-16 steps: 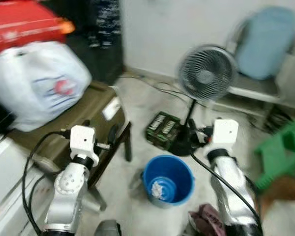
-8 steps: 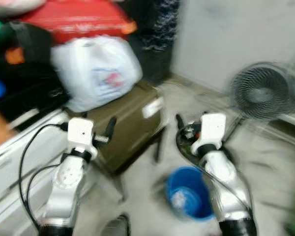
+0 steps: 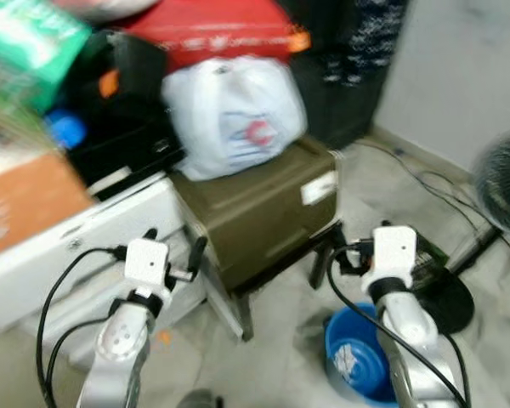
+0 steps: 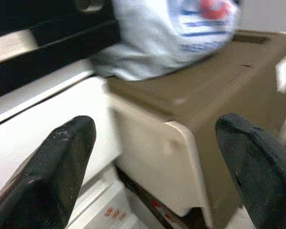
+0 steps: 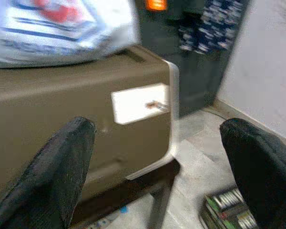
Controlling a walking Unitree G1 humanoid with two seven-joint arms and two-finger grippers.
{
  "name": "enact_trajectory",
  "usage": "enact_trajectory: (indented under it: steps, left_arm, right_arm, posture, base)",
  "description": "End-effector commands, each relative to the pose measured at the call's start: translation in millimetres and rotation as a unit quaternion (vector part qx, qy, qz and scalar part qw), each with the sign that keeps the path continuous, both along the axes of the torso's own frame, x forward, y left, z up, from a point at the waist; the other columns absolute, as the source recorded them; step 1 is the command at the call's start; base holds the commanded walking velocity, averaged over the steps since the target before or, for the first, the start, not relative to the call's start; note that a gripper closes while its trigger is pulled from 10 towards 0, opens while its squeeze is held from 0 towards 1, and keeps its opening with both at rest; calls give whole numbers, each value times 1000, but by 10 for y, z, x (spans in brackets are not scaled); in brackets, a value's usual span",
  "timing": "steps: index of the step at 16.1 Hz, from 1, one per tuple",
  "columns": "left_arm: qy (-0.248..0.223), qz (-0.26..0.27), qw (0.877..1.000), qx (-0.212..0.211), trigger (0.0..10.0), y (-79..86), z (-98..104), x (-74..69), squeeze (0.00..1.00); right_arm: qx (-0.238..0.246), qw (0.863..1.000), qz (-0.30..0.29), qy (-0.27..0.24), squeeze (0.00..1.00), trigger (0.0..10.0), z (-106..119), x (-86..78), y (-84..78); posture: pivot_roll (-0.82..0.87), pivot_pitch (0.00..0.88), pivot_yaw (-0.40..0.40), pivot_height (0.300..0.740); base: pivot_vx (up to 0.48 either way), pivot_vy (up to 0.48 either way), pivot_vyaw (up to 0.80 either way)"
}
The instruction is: Clean up the room
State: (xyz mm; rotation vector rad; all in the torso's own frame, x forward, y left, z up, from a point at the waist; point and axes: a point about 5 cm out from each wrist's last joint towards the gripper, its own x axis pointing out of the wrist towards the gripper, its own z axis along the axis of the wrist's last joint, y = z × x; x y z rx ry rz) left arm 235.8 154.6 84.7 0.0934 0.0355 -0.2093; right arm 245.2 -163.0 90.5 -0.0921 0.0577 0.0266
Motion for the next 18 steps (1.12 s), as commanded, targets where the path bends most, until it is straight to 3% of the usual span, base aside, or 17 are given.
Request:
enact_trajectory:
  steps: [1,4,9,14,18]
  left_arm:
    - [2,9,1000,7,10000,52,11,-25,0]
    - [4,-24,1000,17,10000,28,16,-90,0]
    - [3,-37,999,25,10000,25,38,-14,0]
    - [12,-40,999,33,10000,99,10,-111,0]
    - [7,-41,999,33,10000,82,43,-46,0]
  right_arm:
    - [1,1000,9,-6,0,10000,48,-19,48]
    - [-1,999,28,18,0,10000,-44,-190,86]
    - [2,1000,16,13,0,10000,-40,-14,86]
    - [8,1000,5,14,0,10000,-18,-115,28]
    - [12,1000,3,15,0,10000,-16,-82,46]
  posture:
    - [-77,17,10,740]
    - [-73,19,2,740]
    - [-72,29,7,740]
    - [-69,33,10,740]
    - [-70,29,13,740]
  base:
    - [0,0,800]
    - [0,0,800]
    - [0,0,800]
    - [0,0,800]
    - [0,0,800]
